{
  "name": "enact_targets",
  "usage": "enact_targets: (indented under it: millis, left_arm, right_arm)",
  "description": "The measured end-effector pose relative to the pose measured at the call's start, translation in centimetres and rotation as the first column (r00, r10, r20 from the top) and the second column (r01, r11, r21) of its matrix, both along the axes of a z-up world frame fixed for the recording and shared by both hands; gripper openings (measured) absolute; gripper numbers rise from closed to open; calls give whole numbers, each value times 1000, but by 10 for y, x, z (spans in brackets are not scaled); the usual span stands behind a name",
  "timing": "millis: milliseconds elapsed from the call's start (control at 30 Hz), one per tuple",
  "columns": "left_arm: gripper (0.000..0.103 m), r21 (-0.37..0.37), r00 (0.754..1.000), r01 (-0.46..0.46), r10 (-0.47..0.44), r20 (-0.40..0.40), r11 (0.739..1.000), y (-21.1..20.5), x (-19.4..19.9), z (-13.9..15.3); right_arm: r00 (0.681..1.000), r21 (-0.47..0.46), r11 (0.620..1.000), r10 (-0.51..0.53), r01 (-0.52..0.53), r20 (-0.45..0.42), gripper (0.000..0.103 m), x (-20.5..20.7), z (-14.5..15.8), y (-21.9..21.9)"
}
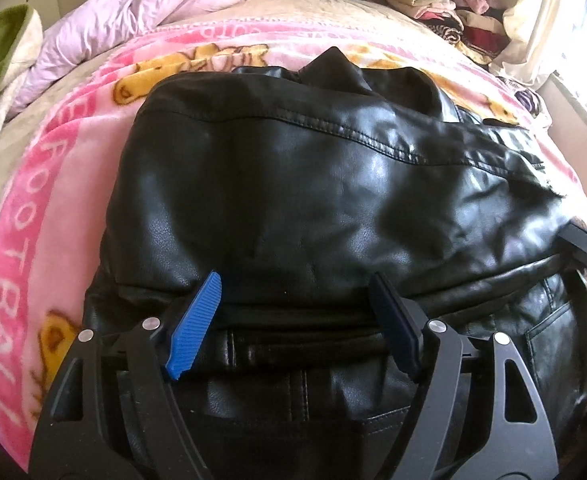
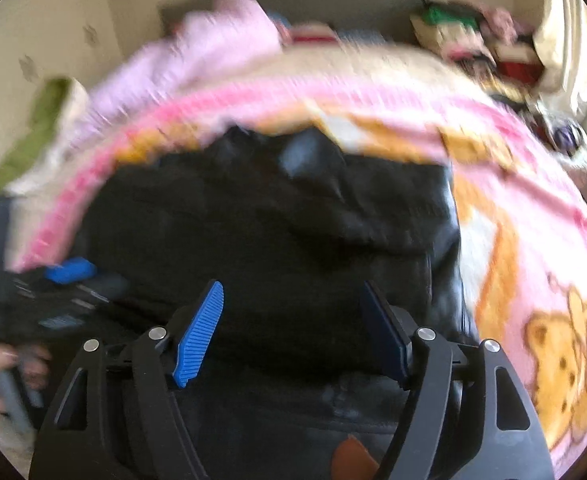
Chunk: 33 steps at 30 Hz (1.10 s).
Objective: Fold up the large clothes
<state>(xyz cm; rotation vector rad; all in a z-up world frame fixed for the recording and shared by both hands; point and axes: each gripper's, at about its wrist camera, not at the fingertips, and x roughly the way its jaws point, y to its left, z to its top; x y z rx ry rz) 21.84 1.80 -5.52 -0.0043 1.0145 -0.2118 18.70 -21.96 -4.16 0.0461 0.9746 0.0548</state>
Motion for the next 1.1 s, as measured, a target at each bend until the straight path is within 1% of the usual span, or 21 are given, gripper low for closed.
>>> enact_targets:
  millis: [33, 100, 167, 267, 333, 500, 567, 667, 733, 800, 967, 1100]
  left_arm:
    - [68, -2, 1000, 0, 0, 0, 1000, 0, 1, 0]
    - [68, -1, 1000, 0, 0, 1, 1000, 0, 0, 0]
    - [68, 7, 1000, -2, 2, 3, 1000, -1, 0, 0]
    - [68, 8, 1000, -7, 7, 2, 1000, -1, 0, 1]
    - [68, 6, 1000, -7, 7, 1, 1000, -1, 0, 1]
    - [68, 9, 1000, -8, 8, 1, 1000, -2, 0, 1]
    - [69, 1, 1000, -11, 11, 1, 1000, -1, 0, 1]
    - [69, -18, 1000, -20, 20, -4, 1000, 2, 2, 3]
    - [69, -24, 1000, -26, 26, -11, 999, 3, 2, 4]
    - [71, -34, 999, -29, 28, -19, 999, 3, 1, 6]
    - [72, -52, 999, -47, 46, -17, 998, 5, -4, 13]
    - [75, -77, 998, -69, 69, -9, 995, 7, -8, 21]
  right_arm:
    - [999, 21, 1000, -18, 18, -41, 70, 4, -15, -5]
    - [999, 55, 998, -24, 26, -43, 70, 6, -23, -10]
    - [998, 81, 996, -40, 43, -42, 70, 7, -24, -12]
    - [998, 81, 995, -48, 51, -37, 70, 6, -21, -10]
    - [998, 89, 994, -55, 56, -18, 70, 2, -16, -12]
    - [996, 154, 986, -69, 60, 50, 70, -17, 4, -17]
    - [996, 163, 985, -62, 51, 68, 71, -24, 11, -18]
    - [995, 169, 985, -51, 36, 90, 76, -32, 18, -19]
    - [994, 176, 984, -46, 27, 102, 83, -35, 22, -17]
    - [994, 187, 982, -39, 20, 103, 86, -40, 24, -19]
    - [993, 203, 979, -31, 7, 117, 89, -46, 32, -20]
    - [991, 204, 979, -25, -2, 130, 90, -50, 38, -20]
